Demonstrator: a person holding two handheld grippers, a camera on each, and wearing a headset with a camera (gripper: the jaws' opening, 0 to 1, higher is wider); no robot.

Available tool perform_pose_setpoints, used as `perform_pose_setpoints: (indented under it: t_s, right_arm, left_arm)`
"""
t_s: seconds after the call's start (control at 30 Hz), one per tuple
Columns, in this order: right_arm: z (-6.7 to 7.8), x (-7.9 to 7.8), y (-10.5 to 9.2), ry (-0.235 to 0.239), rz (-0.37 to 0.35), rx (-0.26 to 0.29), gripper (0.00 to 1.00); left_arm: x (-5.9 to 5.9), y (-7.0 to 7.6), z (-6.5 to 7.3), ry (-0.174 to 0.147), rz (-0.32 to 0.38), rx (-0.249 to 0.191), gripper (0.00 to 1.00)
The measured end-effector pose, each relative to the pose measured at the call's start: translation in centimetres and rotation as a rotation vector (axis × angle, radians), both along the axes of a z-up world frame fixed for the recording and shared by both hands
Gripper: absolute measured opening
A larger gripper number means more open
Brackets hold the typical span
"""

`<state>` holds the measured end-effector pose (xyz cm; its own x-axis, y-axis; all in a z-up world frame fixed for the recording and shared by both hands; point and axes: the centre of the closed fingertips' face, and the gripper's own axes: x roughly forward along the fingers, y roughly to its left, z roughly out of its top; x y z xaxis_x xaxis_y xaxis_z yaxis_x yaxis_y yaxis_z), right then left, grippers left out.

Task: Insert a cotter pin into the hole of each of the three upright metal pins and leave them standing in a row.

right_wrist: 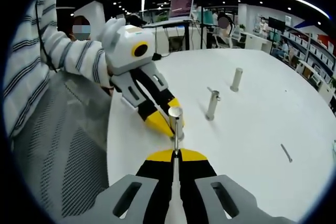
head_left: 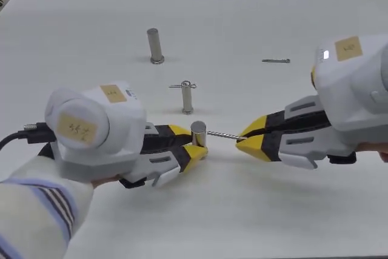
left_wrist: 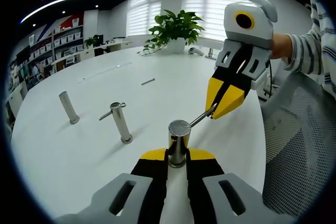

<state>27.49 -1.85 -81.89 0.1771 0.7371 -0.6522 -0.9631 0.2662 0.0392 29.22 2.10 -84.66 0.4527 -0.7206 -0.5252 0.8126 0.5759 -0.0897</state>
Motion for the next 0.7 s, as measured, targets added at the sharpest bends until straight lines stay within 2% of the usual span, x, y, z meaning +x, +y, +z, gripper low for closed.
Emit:
perform_pose_setpoints:
  t_s: [0.37, 0.6, 0.7]
  right_arm:
    - [0.68, 0.2, 0.27, -0.005, -0.002, 0.013, 0.04]
    - [0.63, 0.29, 0.5, -0.01, 0.014, -0.006, 0.04]
    - [0.51, 0.33, 0.54, -0.022, 0.034, -0.031, 0.04]
  left_arm:
    - [0.06, 0.06, 0.0, 0.002, 0.005, 0.0, 0.11]
    - [0.04, 0.05, -0.01, -0.003, 0.0, 0.008, 0.11]
    - [0.08, 0.07, -0.02, -0.001, 0.003, 0.008, 0.11]
